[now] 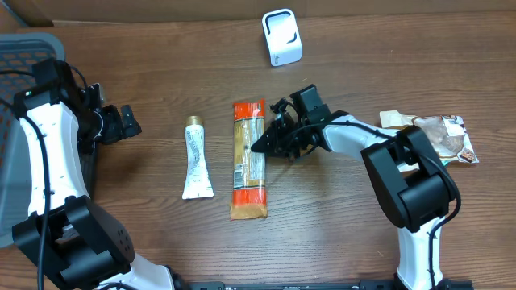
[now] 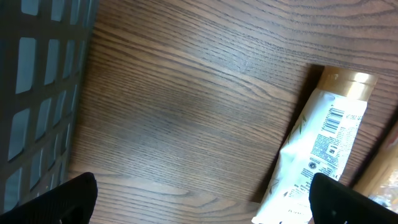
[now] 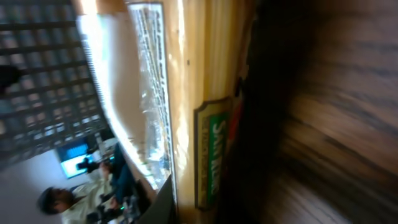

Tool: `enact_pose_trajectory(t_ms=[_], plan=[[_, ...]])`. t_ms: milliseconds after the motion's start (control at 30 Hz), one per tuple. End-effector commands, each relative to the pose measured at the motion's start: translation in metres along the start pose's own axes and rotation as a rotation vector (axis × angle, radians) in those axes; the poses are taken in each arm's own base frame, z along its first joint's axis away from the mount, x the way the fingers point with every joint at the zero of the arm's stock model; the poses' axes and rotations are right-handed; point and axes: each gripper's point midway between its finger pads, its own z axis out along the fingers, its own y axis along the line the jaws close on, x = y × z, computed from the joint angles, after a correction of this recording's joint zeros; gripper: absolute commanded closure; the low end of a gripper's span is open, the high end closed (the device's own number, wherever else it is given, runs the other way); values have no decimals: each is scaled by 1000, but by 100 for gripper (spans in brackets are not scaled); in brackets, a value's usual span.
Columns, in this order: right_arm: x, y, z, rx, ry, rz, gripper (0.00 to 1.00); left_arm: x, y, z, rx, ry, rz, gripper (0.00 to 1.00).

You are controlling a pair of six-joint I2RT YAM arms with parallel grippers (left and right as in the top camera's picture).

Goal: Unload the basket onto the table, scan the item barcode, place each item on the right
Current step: 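Lift the pasta pack upright and carry it toward the scanner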

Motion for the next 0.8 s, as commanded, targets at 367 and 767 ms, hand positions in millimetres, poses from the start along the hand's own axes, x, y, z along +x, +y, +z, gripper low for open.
enact_pose_trajectory(t_ms=[367, 767], plan=[[18, 164, -157, -545, 49, -432, 96, -3, 2, -1, 2, -6, -22, 0], [4, 196, -215, -541, -54, -496, 96, -3, 2, -1, 2, -6, -22, 0]])
